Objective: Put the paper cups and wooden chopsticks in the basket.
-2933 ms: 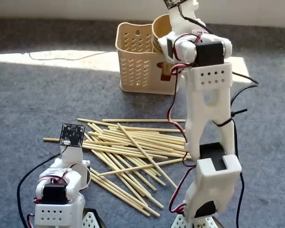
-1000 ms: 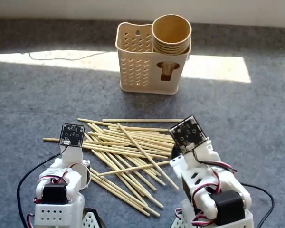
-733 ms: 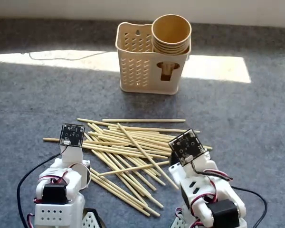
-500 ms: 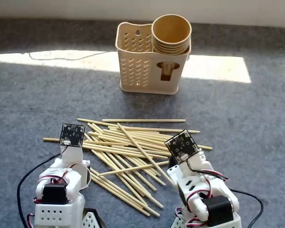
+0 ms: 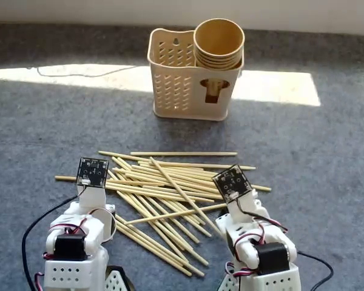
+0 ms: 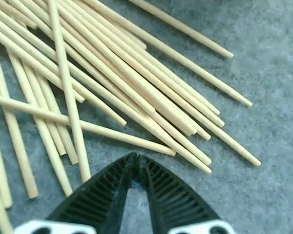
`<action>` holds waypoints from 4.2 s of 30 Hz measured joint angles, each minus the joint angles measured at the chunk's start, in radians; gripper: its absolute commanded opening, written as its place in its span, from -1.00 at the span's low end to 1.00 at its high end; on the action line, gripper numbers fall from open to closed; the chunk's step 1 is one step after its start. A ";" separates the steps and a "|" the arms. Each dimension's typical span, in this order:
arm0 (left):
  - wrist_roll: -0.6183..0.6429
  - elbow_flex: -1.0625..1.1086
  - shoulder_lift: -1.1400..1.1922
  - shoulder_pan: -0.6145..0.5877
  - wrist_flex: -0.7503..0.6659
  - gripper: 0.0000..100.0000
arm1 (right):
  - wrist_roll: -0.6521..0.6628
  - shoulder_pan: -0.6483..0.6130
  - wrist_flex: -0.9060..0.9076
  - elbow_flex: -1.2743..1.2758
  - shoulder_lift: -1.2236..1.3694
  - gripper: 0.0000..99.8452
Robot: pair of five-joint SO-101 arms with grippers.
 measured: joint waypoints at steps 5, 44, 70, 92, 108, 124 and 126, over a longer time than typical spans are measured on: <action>0.000 0.000 0.000 0.000 0.000 -0.93 | 0.000 0.005 -0.081 0.098 -0.002 -0.99; -0.359 -0.879 0.655 -0.390 0.037 -0.50 | 0.000 0.034 -0.176 0.101 -0.005 -0.99; -0.361 -0.663 0.672 -0.390 -0.054 -0.49 | 0.000 0.034 -0.206 0.101 -0.005 -0.99; -0.361 -1.109 0.666 -0.292 0.249 -0.50 | 0.000 0.092 -0.206 0.101 -0.005 -0.99; -0.361 -1.284 1.033 -0.138 0.290 -0.50 | 0.000 0.098 -0.206 0.101 -0.005 -0.99; -0.465 -1.290 1.306 0.152 0.290 -0.50 | 0.000 0.161 -0.265 0.101 -0.005 -0.99; -0.470 -1.300 1.338 0.190 0.270 -0.50 | 0.000 0.183 -0.279 0.101 -0.005 -0.99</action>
